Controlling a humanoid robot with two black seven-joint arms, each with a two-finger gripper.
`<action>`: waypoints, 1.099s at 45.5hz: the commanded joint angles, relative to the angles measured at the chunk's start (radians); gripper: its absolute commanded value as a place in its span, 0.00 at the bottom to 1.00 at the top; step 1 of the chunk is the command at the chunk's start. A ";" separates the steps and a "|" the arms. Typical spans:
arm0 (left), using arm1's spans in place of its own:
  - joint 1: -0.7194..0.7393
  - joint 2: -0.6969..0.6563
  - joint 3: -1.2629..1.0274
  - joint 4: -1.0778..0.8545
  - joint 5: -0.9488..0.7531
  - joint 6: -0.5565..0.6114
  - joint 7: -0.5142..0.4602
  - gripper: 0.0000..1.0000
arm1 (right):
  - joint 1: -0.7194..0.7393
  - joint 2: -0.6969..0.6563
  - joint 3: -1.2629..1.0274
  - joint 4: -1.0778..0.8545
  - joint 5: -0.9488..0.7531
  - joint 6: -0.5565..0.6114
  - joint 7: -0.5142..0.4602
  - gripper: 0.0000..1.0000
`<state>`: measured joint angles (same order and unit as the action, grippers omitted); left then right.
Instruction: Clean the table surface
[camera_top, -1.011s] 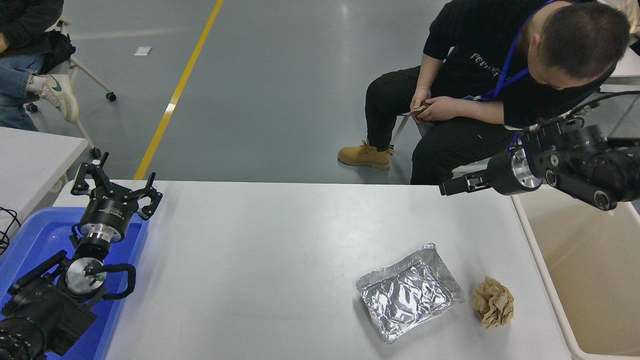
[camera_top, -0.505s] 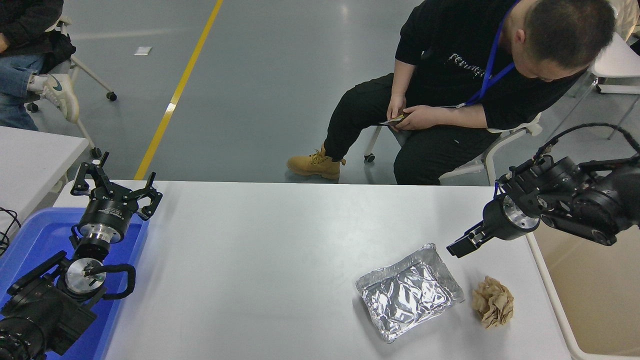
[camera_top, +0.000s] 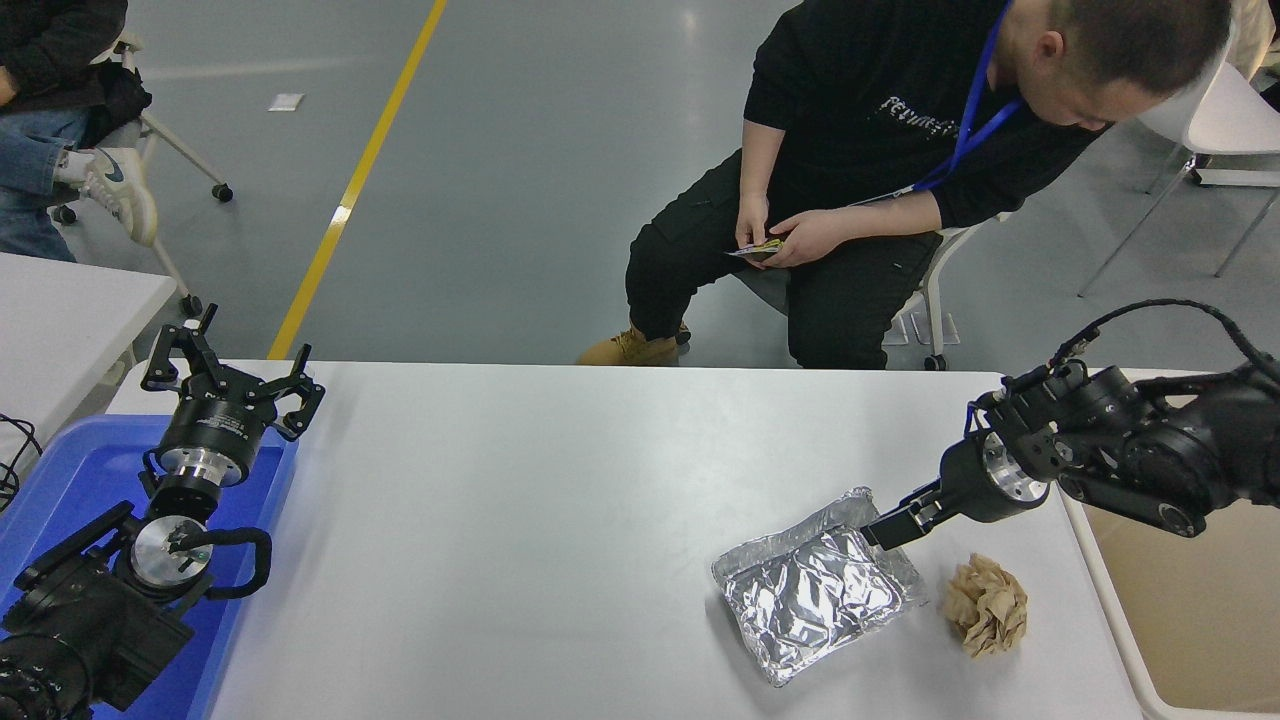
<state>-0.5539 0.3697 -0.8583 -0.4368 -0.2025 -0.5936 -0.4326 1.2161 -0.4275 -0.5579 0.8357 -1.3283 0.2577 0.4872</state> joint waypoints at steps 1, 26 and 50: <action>0.000 0.000 -0.001 0.000 0.000 0.002 0.000 1.00 | -0.081 0.004 0.029 -0.066 0.021 -0.040 -0.006 0.87; 0.000 0.000 0.001 0.000 0.000 0.001 0.000 1.00 | -0.165 0.062 0.032 -0.142 0.023 -0.098 -0.004 0.79; 0.000 0.000 -0.001 0.000 0.000 0.000 0.000 1.00 | -0.173 0.081 0.016 -0.145 0.021 -0.094 0.004 0.01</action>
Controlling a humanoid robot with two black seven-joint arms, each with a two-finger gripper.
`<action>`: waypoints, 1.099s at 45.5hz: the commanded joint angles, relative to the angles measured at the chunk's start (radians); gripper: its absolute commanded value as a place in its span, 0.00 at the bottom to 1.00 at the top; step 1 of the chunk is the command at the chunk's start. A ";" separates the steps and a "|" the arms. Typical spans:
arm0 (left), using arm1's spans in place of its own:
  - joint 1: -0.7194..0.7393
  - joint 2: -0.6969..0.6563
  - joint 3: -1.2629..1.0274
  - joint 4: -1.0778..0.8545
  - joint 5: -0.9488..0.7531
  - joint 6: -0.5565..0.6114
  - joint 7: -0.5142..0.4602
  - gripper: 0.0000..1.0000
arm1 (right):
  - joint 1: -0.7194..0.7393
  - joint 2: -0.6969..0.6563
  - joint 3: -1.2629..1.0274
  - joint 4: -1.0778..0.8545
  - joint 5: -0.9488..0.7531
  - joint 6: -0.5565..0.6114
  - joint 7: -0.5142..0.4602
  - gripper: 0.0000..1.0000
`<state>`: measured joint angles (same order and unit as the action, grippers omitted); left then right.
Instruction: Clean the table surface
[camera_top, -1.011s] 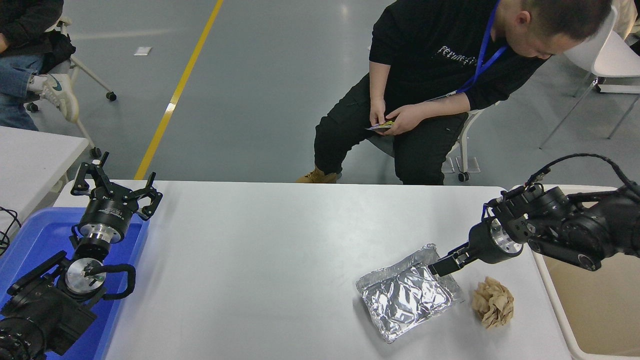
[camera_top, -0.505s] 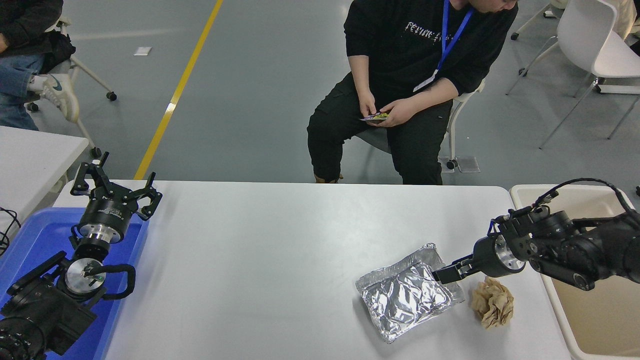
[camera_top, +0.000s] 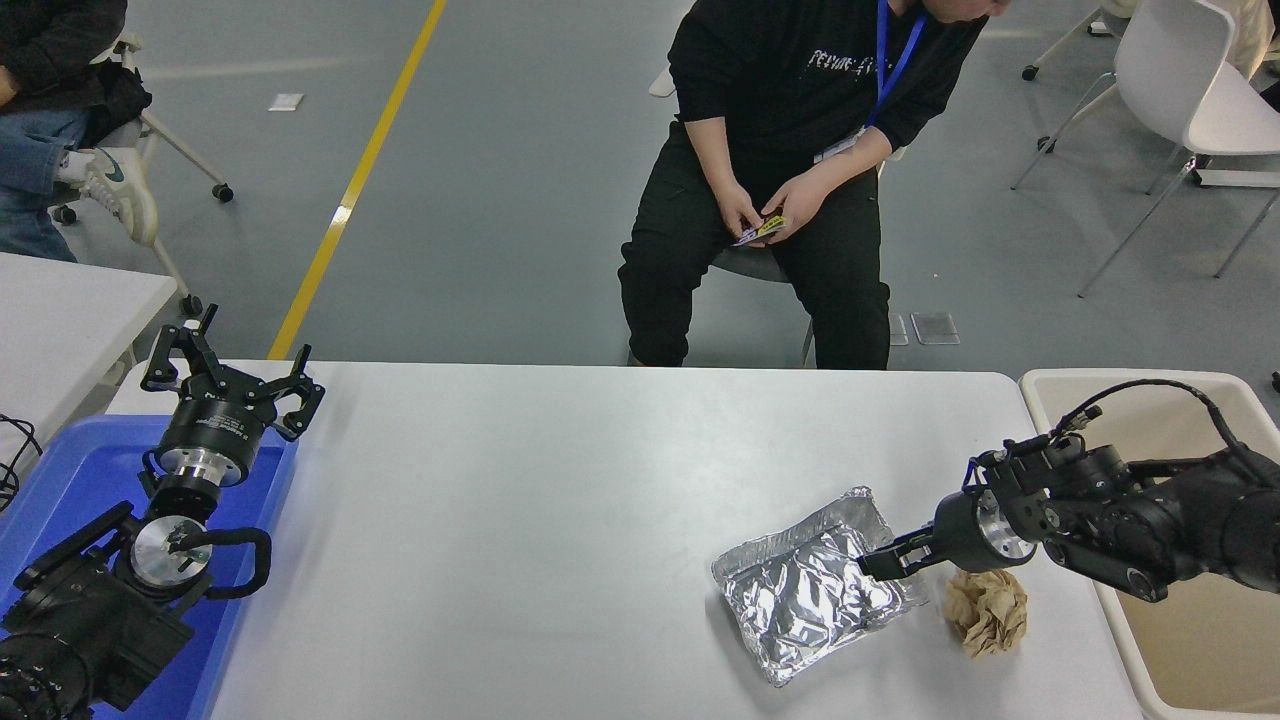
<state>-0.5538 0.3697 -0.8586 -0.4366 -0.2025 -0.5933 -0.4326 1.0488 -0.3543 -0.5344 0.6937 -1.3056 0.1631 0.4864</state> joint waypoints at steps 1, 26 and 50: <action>0.000 0.000 0.000 -0.001 0.000 0.000 0.000 1.00 | -0.006 0.008 -0.009 -0.002 -0.001 0.003 0.004 0.00; 0.000 0.000 0.000 -0.001 0.000 0.000 0.000 1.00 | -0.003 0.006 0.005 -0.022 0.000 0.003 0.006 0.00; 0.000 0.000 0.000 -0.001 0.000 0.000 0.000 1.00 | 0.069 -0.005 0.146 -0.016 0.204 0.013 0.031 0.00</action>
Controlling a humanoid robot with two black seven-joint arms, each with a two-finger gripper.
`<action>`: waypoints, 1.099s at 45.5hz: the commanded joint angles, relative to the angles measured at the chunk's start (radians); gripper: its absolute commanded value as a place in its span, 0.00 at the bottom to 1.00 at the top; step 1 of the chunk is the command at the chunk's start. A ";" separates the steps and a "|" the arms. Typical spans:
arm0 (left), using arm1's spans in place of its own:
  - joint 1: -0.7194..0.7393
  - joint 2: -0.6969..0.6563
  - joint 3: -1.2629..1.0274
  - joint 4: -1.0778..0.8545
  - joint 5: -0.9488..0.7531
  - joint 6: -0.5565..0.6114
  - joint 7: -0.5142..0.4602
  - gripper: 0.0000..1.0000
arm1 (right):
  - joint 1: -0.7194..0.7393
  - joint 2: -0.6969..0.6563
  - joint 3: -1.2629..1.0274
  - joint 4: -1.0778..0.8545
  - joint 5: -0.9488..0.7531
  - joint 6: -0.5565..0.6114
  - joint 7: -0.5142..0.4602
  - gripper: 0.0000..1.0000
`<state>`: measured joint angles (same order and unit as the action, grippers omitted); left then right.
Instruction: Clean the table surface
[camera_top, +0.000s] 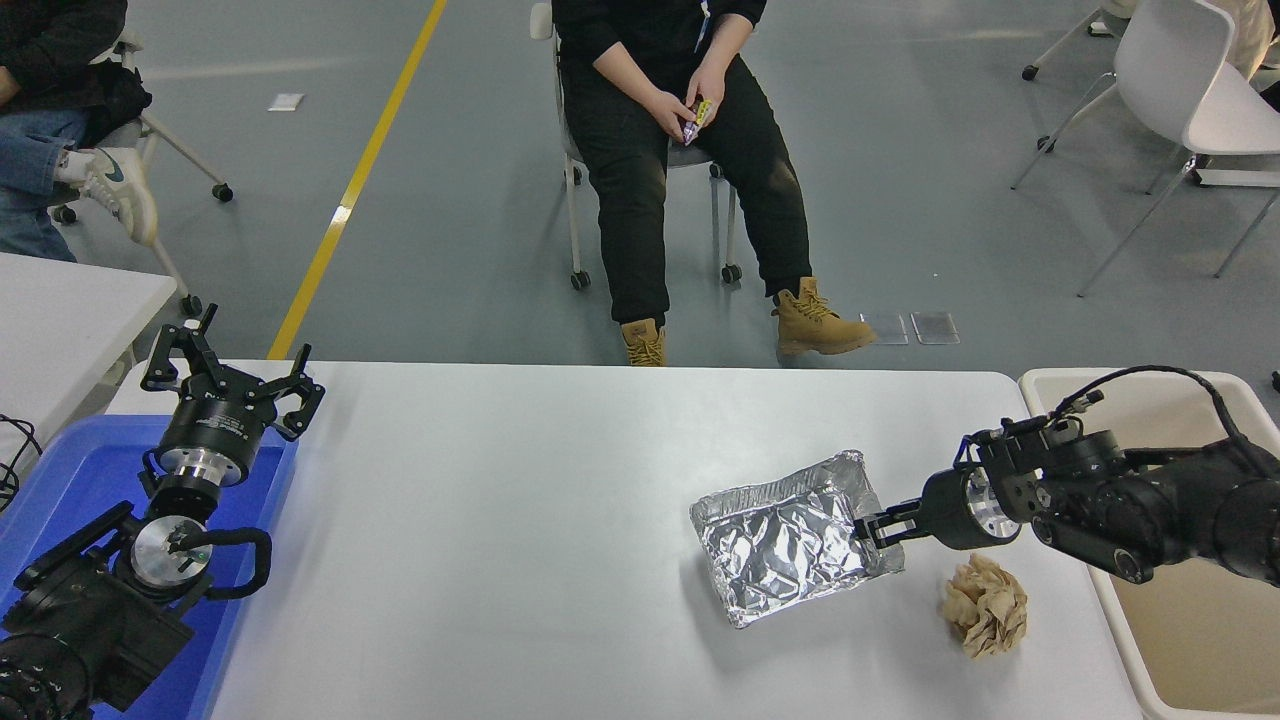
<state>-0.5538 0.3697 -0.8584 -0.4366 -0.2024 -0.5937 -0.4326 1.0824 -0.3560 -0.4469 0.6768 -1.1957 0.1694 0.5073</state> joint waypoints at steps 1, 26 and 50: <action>0.000 0.000 -0.001 -0.001 0.000 0.000 0.000 1.00 | 0.042 -0.003 0.060 0.001 0.100 0.009 0.010 0.00; 0.000 0.000 0.001 0.001 0.000 0.000 0.000 1.00 | 0.160 -0.173 0.185 -0.006 0.329 0.156 0.008 0.00; 0.000 0.000 -0.001 0.001 0.000 0.000 0.000 1.00 | 0.088 -0.255 0.212 -0.425 0.560 0.281 0.008 0.00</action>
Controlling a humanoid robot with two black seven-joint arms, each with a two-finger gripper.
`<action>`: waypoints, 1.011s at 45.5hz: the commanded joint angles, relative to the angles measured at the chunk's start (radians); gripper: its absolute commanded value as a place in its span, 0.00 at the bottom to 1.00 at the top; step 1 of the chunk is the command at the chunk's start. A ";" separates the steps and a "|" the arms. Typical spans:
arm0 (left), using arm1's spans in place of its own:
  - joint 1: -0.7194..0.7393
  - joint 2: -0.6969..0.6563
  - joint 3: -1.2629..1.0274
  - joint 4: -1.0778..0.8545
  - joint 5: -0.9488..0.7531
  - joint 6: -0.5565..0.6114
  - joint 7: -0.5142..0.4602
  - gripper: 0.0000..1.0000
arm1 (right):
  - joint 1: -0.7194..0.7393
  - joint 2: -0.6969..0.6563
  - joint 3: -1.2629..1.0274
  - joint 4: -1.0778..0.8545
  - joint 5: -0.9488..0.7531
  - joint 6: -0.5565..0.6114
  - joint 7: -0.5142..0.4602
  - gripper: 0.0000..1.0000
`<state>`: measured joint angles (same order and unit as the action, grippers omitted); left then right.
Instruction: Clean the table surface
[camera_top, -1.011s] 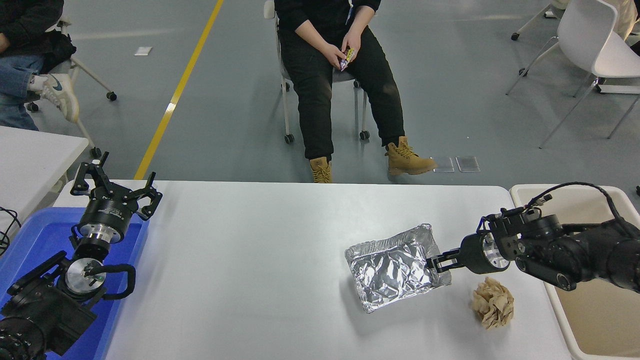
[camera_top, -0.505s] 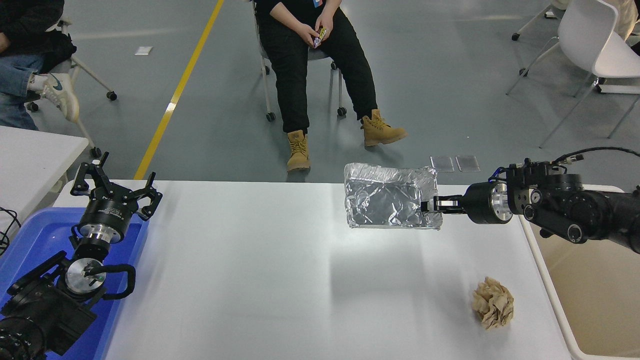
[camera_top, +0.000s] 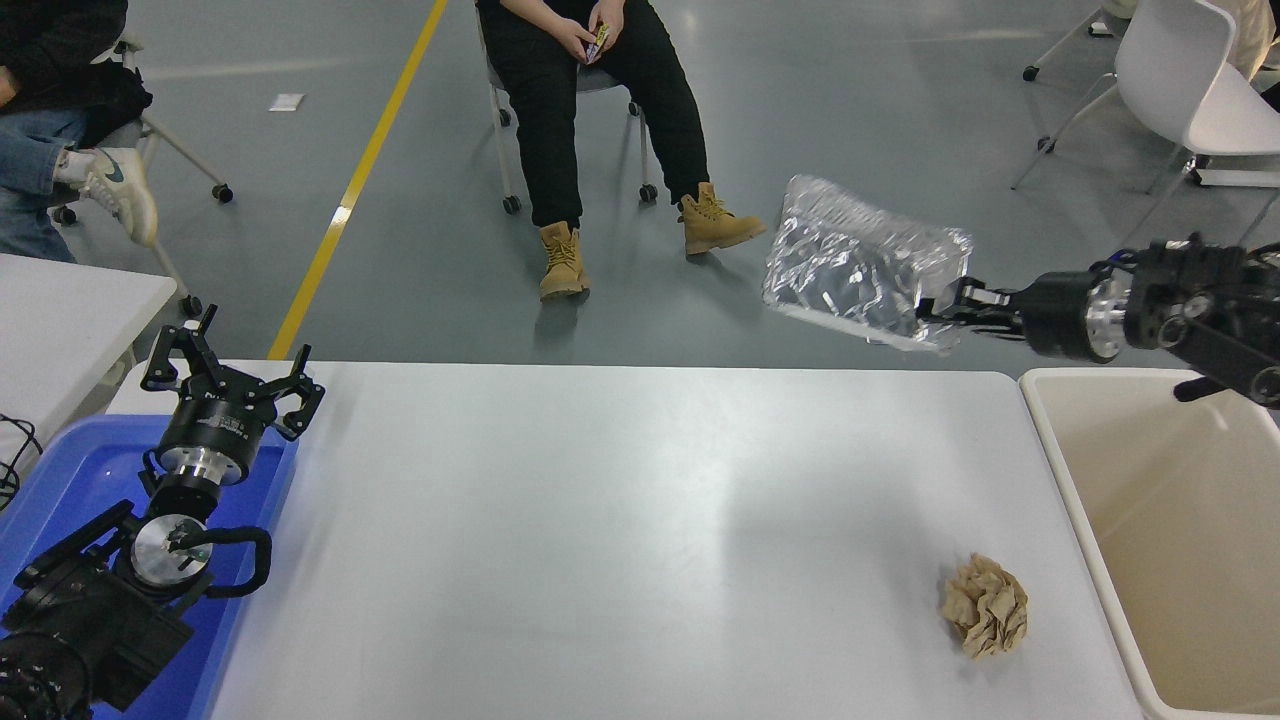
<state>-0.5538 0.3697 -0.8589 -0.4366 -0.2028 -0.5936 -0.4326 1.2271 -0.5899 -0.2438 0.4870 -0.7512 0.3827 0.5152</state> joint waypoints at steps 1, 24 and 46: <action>0.000 0.000 0.000 -0.001 0.000 0.000 0.000 1.00 | -0.066 -0.021 0.009 -0.261 0.125 0.076 0.000 0.00; 0.000 0.000 0.001 -0.001 0.000 0.000 0.000 1.00 | -0.239 -0.031 0.031 -0.559 0.228 0.084 -0.063 0.00; 0.000 0.000 0.001 0.001 0.000 0.000 0.000 1.00 | -0.333 -0.076 0.070 -0.578 0.237 0.010 -0.283 0.00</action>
<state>-0.5538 0.3697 -0.8588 -0.4368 -0.2024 -0.5936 -0.4326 0.9312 -0.6625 -0.1869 -0.0762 -0.5260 0.4313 0.3412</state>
